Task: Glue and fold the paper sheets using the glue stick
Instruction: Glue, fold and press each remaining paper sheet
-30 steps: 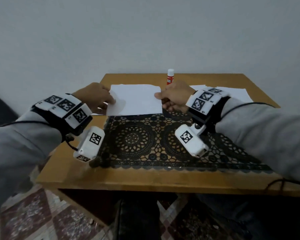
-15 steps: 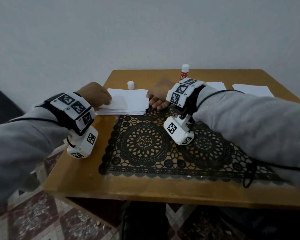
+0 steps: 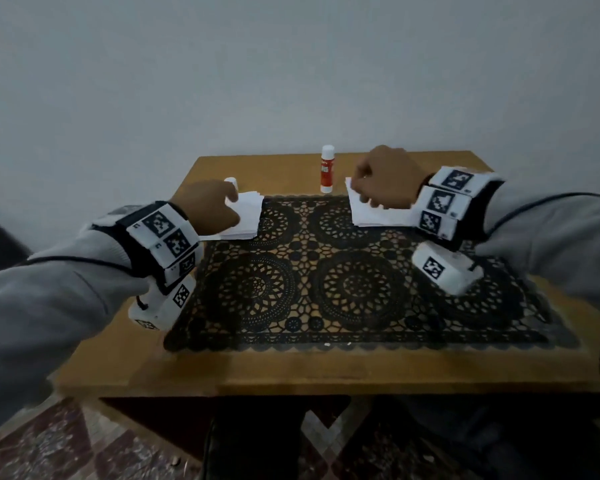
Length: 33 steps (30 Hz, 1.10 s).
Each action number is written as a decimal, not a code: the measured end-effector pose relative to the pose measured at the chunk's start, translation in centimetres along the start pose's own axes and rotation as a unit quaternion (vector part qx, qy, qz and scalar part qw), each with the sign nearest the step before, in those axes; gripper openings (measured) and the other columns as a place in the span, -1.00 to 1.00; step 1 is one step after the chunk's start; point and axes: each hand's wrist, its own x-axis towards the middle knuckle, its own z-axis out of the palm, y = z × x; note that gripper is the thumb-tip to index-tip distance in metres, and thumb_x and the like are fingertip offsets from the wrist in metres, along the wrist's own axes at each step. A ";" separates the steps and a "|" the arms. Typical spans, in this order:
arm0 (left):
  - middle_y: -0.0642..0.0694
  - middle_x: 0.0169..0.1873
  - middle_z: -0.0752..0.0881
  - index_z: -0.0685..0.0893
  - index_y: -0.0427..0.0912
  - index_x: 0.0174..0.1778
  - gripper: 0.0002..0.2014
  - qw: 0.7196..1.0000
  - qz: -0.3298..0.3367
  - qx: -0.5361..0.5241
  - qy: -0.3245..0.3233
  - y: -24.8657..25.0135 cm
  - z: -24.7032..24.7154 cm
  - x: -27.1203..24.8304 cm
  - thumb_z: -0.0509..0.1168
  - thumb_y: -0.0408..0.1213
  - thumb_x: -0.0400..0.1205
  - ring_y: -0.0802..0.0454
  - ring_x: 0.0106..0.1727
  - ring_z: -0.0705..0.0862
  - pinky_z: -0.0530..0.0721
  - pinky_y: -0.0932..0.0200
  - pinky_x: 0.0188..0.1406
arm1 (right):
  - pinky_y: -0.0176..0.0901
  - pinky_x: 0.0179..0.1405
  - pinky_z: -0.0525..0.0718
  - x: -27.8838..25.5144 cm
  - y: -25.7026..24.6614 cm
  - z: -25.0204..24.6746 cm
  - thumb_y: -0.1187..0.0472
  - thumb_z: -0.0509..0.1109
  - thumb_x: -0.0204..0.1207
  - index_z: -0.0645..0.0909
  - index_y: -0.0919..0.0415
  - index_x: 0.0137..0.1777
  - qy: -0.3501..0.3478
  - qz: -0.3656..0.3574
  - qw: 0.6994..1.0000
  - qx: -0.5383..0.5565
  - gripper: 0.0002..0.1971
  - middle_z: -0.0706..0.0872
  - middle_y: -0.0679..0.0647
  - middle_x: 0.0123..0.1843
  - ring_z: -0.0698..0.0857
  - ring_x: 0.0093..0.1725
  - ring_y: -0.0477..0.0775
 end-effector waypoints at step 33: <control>-0.20 -0.06 0.75 0.76 -0.20 -0.01 -0.83 0.957 0.275 0.085 0.026 19.3 5.0 5.9 0.26 -0.29 0.65 -0.16 0.02 0.66 0.67 -0.07 0.02 | -0.11 -0.25 0.64 -1.6 11.0 -2.0 0.36 0.28 0.50 0.71 0.49 -0.23 0.077 0.015 0.996 -0.034 -0.78 0.80 0.25 -0.20 0.76 -0.18 0.19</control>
